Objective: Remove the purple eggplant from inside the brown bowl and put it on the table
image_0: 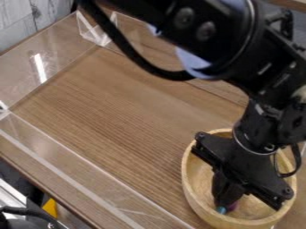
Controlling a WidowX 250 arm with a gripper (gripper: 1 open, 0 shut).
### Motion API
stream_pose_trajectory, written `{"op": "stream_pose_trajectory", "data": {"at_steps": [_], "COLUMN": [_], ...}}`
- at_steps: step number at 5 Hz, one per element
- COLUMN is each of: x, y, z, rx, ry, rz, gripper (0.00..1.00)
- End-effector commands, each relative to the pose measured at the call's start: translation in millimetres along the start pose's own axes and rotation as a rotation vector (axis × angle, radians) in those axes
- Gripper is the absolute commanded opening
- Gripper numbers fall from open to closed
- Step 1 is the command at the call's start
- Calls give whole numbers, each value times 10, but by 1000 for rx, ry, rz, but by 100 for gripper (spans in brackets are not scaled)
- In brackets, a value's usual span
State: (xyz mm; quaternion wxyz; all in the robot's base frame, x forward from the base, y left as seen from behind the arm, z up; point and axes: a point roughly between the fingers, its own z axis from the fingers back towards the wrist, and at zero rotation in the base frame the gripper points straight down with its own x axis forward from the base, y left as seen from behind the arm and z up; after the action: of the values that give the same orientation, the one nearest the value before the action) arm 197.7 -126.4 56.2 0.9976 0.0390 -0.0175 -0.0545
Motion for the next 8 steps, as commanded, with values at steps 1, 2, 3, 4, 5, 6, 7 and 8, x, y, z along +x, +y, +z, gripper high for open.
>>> {"op": "stream_pose_trajectory", "data": {"at_steps": [1, 2, 3, 4, 5, 6, 7, 8], "x": [92, 90, 91, 93, 94, 98, 115, 169], "y": [-36, -19, -3, 11, 24, 35, 71, 183], "z": [187, 197, 198, 194, 188, 175, 259, 417], "rx": [-22, -14, -7, 0, 6, 12, 7, -3], "ry": [-66, -64, -63, -61, -59, -57, -59, -70], "rz": [-2, 6, 16, 24, 32, 40, 60, 104], "gripper": [0, 0, 0, 0, 0, 0, 0, 0]}}
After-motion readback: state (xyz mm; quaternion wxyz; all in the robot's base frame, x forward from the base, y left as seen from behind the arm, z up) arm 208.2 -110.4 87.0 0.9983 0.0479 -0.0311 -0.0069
